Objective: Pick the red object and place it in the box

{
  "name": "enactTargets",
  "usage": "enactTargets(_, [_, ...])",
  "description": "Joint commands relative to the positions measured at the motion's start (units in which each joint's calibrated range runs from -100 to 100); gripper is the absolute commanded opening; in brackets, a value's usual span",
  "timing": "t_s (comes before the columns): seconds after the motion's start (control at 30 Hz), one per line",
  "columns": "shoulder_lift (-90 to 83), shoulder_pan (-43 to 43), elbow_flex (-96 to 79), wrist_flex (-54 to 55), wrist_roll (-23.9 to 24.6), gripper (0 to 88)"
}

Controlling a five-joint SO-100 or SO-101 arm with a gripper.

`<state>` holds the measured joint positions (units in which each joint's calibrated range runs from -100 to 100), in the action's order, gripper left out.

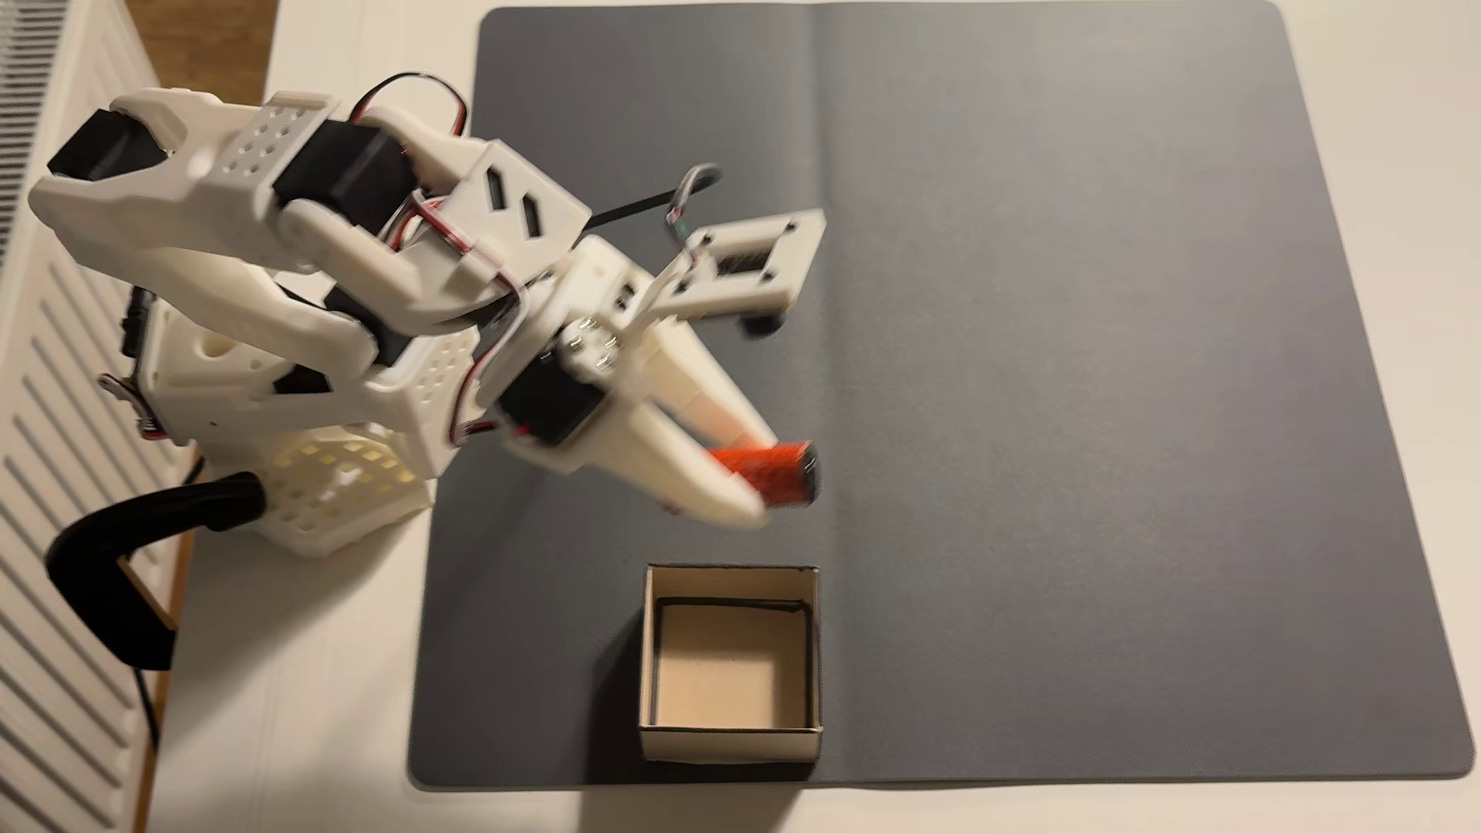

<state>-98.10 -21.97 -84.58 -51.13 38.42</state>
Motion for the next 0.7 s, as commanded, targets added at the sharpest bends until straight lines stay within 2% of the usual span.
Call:
enactTargets(0.0, [-1.1,-3.6,-0.8,0.6,-0.5,2.7])
enactTargets(0.17, [-1.0,-6.3,-6.0,3.8,-1.8,3.4])
enactTargets(0.43, [-1.0,-5.9,-14.6,13.6,-1.8,3.6])
enactTargets(0.67, [-1.0,-5.8,-15.1,13.4,-1.8,3.7])
